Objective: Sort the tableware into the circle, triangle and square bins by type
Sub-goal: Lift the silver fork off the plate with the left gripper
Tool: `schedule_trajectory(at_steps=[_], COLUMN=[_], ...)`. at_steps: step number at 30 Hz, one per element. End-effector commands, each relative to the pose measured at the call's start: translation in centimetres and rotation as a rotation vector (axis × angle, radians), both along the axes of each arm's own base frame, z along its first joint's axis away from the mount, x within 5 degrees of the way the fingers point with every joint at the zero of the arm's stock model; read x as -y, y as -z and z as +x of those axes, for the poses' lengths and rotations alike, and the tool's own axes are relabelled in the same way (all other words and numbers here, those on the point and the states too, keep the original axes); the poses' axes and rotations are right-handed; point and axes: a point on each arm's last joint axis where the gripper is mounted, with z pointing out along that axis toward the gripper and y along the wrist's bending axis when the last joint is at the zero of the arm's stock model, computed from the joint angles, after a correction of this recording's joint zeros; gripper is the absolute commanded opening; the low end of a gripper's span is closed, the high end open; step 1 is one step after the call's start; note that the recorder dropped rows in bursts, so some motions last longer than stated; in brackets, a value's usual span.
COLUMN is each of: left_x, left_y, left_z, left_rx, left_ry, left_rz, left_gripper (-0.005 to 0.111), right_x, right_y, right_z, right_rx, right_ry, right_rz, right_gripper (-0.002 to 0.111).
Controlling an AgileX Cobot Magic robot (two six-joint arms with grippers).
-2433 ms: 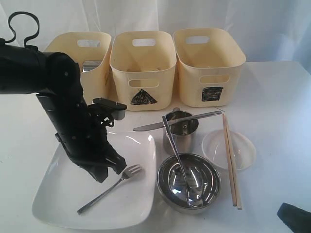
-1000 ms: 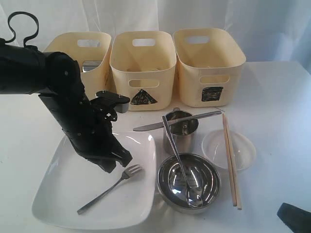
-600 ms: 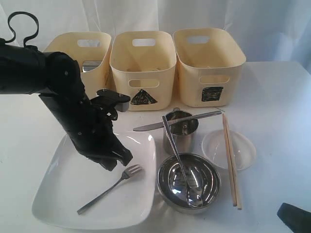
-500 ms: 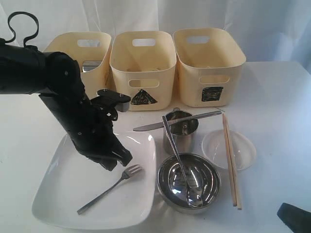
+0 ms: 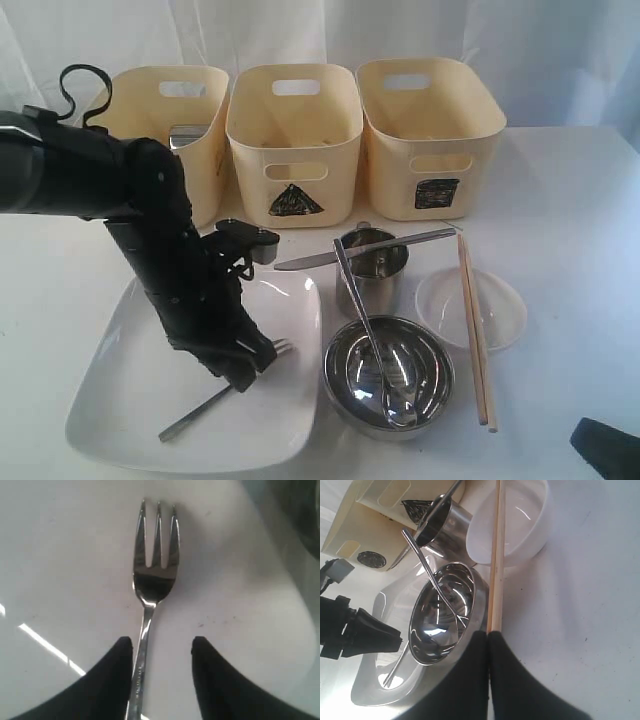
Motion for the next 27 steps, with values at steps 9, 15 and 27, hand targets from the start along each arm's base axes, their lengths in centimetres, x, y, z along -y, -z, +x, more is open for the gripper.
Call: schedule_trajectory(at_steps=[9,15,27], left_x=[0.7,0.8,0.8], left_y=[1.3,1.7,2.0], left_z=[0.3,0.5,0.5], left_rx=[-0.021,-0.013,-0.013], left_ry=[-0.012,-0.004,-0.005], left_rz=[-0.023,-0.026,-0.024], left_gripper=[0.055,0.052,0.007], right_x=[0.0,0.0,0.0], right_y=[0.1,0.1,0.1], right_z=[0.0,0.0,0.0], right_rx=[0.006,0.006,0.006], right_ry=[-0.001,-0.001,-0.001], right_rz=[-0.004,-0.004,-0.004], right_gripper=[0.0,0.0,0.0])
